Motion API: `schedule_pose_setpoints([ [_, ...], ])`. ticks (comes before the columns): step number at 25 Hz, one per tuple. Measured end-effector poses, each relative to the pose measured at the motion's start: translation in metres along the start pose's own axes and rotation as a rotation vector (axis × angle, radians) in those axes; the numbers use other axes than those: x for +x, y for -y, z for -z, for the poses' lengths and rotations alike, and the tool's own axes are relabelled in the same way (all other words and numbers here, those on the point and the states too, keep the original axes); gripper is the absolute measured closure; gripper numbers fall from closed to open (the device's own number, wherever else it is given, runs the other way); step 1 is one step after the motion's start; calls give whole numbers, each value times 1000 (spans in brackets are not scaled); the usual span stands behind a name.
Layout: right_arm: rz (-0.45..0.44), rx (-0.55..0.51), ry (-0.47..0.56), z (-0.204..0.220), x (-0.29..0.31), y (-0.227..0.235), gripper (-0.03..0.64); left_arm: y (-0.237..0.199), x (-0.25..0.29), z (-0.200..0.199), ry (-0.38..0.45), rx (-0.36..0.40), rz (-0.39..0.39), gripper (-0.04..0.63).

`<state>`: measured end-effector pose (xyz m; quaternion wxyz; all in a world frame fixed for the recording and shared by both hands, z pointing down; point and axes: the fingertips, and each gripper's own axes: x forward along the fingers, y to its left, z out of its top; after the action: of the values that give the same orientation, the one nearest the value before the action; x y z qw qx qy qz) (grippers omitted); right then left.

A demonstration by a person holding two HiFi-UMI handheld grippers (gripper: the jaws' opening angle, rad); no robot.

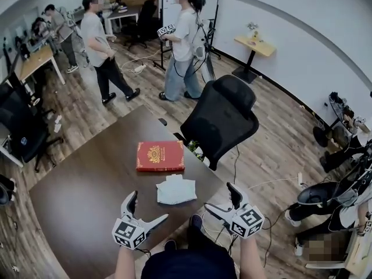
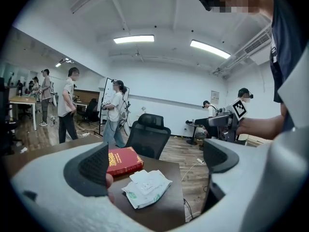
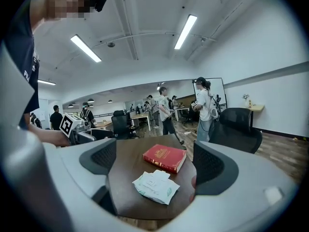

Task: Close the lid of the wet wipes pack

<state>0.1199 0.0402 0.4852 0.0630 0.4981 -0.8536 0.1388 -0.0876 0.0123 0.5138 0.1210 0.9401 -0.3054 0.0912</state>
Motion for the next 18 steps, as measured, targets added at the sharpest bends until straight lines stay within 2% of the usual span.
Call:
schedule_pose_setpoints([
  [7,-57,4,-43,13,27,10,104,-10,30,31,-85,13,-7,-5],
  [18,-138,13,-99,26,62,20,104,-23,83,112,-310,-1,23,-5],
])
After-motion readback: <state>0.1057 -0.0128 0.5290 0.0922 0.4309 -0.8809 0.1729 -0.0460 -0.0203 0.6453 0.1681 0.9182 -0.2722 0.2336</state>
